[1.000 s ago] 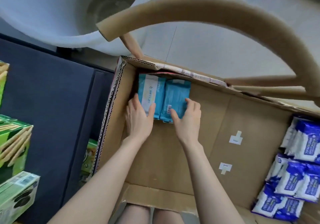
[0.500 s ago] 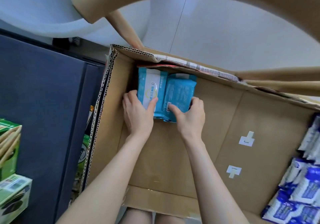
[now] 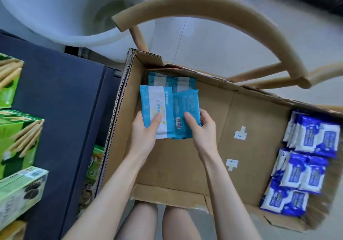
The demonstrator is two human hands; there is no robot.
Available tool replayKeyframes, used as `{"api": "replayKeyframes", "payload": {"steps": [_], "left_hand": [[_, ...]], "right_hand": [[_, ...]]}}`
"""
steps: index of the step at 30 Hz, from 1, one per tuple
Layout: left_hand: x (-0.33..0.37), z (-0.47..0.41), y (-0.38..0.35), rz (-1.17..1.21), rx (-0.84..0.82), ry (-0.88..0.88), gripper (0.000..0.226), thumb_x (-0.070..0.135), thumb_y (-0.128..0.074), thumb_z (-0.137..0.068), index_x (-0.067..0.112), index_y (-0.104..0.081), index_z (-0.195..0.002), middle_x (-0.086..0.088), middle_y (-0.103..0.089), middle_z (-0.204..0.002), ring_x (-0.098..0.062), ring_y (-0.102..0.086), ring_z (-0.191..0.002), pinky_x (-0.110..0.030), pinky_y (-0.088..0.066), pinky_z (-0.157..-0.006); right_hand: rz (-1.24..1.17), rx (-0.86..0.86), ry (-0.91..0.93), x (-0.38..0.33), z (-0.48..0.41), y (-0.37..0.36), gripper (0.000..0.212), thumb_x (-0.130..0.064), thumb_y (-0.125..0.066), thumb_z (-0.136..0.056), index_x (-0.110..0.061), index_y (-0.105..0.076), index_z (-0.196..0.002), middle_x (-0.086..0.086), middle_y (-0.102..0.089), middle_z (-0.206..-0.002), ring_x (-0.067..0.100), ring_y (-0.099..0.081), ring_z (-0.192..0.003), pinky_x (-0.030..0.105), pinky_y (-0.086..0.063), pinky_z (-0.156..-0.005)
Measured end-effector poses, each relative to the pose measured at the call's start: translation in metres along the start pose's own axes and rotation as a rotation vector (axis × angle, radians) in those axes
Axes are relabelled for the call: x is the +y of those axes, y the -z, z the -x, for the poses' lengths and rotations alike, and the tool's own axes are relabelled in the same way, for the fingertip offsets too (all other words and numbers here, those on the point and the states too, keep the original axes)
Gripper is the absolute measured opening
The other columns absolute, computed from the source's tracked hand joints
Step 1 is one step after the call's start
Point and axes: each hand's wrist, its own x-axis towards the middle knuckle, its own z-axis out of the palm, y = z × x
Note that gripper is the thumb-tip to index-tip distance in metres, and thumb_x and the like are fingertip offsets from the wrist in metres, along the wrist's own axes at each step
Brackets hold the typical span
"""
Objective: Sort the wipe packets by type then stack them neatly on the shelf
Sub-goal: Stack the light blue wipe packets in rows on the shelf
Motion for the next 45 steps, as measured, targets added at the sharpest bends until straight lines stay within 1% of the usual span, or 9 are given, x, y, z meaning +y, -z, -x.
{"api": "replayKeyframes", "payload": {"steps": [3,9,17,25,28,31,35,41,45], "left_hand": [[0.006,0.047,0.007,0.096,-0.069,0.027,0.010,0.016,-0.058,-0.092,0.021,-0.056,-0.101,0.006,-0.068,-0.102,-0.005,-0.066,-0.094,-0.019,-0.051,-0.082],[0.014,0.134,0.021,0.132,-0.061,-0.038,0.010,0.013,-0.057,-0.092,0.021,-0.054,-0.097,0.008,-0.067,-0.096,0.001,-0.065,-0.085,-0.013,-0.049,-0.071],[-0.019,0.264,0.029,0.205,-0.017,-0.067,0.010,0.010,-0.050,-0.096,0.016,-0.053,-0.104,0.002,-0.066,-0.101,0.004,-0.065,-0.080,-0.012,-0.050,-0.066],[-0.046,0.388,0.046,0.314,0.233,-0.231,0.009,0.013,-0.059,-0.091,0.016,-0.061,-0.100,-0.006,-0.070,-0.101,-0.024,-0.066,-0.096,-0.040,-0.055,-0.082],[-0.038,0.425,0.065,0.428,0.290,-0.283,0.018,0.021,-0.055,-0.094,0.020,-0.062,-0.111,-0.005,-0.070,-0.108,-0.024,-0.066,-0.102,-0.042,-0.052,-0.087],[-0.035,0.456,0.092,0.482,0.370,-0.332,0.019,0.024,-0.053,-0.095,0.020,-0.063,-0.111,-0.001,-0.071,-0.105,-0.022,-0.066,-0.101,-0.041,-0.052,-0.087],[-0.036,0.492,0.133,0.529,0.499,-0.410,0.014,0.022,-0.053,-0.095,0.021,-0.062,-0.106,0.004,-0.072,-0.100,-0.015,-0.067,-0.097,-0.036,-0.052,-0.085],[-0.052,0.546,0.205,0.644,0.749,-0.501,0.015,0.014,-0.059,-0.090,0.017,-0.057,-0.104,0.004,-0.072,-0.096,-0.010,-0.069,-0.090,-0.021,-0.055,-0.068],[-0.067,0.578,0.259,0.682,0.882,-0.562,0.033,-0.001,-0.065,-0.083,0.020,-0.053,-0.106,0.000,-0.069,-0.103,-0.011,-0.067,-0.095,-0.026,-0.055,-0.077]], "right_hand": [[-0.093,-0.085,-0.006,-0.011,0.043,0.008,0.011,-0.016,-0.054,-0.096,-0.008,-0.058,-0.102,0.002,-0.066,-0.097,0.008,-0.064,-0.083,0.020,-0.051,-0.065],[-0.100,-0.177,-0.090,-0.017,0.120,0.032,0.030,-0.039,-0.037,-0.102,-0.018,-0.057,-0.107,-0.004,-0.062,-0.099,0.011,-0.056,-0.090,0.031,-0.045,-0.078],[-0.133,-0.502,-0.159,-0.006,0.215,0.085,0.031,-0.031,-0.060,-0.092,-0.014,-0.051,-0.117,0.002,-0.067,-0.108,0.017,-0.066,-0.091,0.034,-0.051,-0.073],[0.141,-0.721,0.021,-0.009,0.308,0.104,0.062,-0.036,-0.078,-0.069,-0.011,-0.053,-0.121,0.007,-0.066,-0.116,0.018,-0.066,-0.103,0.034,-0.054,-0.086],[0.224,-0.735,0.150,-0.027,0.343,0.095,0.067,-0.034,-0.078,-0.064,-0.015,-0.045,-0.119,-0.001,-0.060,-0.114,0.000,-0.066,-0.091,0.017,-0.052,-0.071],[0.234,-0.823,0.260,-0.045,0.377,0.078,0.066,-0.022,-0.080,-0.075,-0.020,-0.038,-0.126,-0.009,-0.056,-0.111,-0.010,-0.063,-0.081,0.011,-0.049,-0.063],[0.212,-0.962,0.302,-0.061,0.418,0.044,0.040,-0.016,-0.055,-0.094,-0.016,-0.038,-0.130,-0.013,-0.054,-0.106,-0.018,-0.059,-0.071,0.005,-0.045,-0.056],[0.299,-1.121,0.452,-0.059,0.482,-0.021,0.043,-0.012,-0.056,-0.093,-0.018,-0.046,-0.134,0.001,-0.063,-0.119,0.007,-0.066,-0.096,0.019,-0.051,-0.072],[0.327,-1.199,0.558,-0.049,0.534,-0.064,0.040,-0.025,-0.066,-0.081,-0.013,-0.059,-0.119,0.009,-0.069,-0.107,0.017,-0.066,-0.091,0.029,-0.054,-0.074]]}}
